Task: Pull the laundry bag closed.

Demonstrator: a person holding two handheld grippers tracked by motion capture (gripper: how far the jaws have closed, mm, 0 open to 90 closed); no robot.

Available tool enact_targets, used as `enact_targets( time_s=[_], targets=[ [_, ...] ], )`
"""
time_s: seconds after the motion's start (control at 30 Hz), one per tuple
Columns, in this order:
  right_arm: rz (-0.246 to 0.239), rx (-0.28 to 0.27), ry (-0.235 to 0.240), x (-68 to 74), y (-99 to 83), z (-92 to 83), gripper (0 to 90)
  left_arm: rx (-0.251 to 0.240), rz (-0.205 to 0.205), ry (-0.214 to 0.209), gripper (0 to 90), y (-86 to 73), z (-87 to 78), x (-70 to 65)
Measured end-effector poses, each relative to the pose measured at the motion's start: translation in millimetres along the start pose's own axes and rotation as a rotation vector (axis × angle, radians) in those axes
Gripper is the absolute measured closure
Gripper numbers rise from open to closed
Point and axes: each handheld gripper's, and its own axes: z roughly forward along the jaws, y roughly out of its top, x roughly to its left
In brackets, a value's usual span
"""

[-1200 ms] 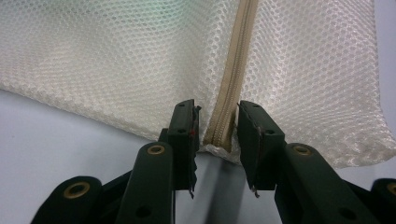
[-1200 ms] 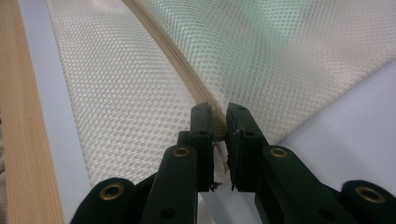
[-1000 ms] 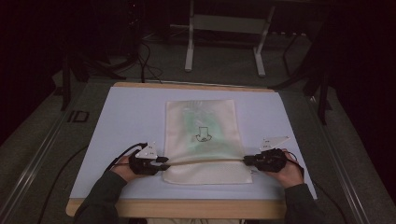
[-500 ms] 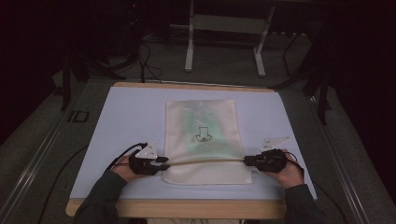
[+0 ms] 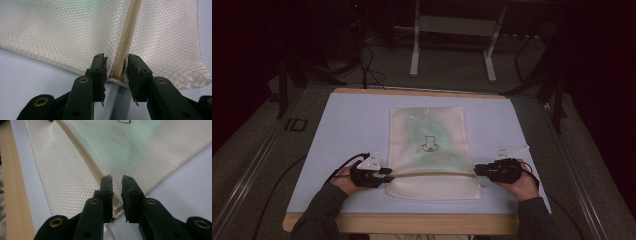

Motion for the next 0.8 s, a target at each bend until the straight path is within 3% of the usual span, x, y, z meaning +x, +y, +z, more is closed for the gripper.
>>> enact_targets(
  time_s=[0.37, 0.8],
  targets=[
    [0.009, -0.015, -0.018, -0.8, 1.0, -3.4, 78.9, 0.000, -0.002, 0.004, 66.9, 0.0, 0.0, -0.5],
    [0.036, -0.037, -0.075, -5.1, 0.4, -7.4, 79.0, -0.003, -0.003, 0.006, 66.9, -0.2, 0.0, -0.7]
  ],
)
